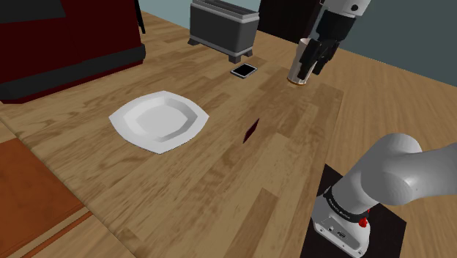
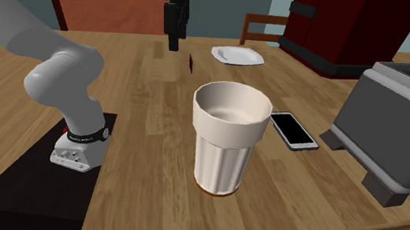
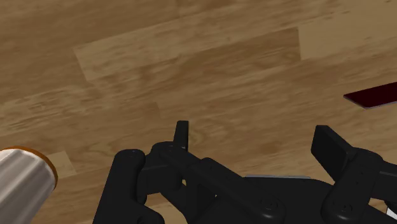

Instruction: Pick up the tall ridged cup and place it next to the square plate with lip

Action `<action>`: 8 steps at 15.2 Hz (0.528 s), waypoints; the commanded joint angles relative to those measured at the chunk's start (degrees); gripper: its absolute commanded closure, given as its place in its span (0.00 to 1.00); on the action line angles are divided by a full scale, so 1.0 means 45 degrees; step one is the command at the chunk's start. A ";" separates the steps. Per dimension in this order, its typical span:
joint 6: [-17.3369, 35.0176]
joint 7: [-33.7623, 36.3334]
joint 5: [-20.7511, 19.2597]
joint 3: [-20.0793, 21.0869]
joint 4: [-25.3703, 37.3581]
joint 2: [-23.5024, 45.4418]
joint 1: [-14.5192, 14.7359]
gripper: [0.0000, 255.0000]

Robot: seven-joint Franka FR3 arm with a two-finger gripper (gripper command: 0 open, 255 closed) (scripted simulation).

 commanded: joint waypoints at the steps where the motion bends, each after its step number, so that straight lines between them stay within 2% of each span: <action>1: 0.0000 0.0000 0.0000 0.0000 0.0000 0.0000 0.0000 0.00; 8: 0.0580 -0.1079 -0.1132 -0.1192 0.1648 0.2147 -0.0680 0.00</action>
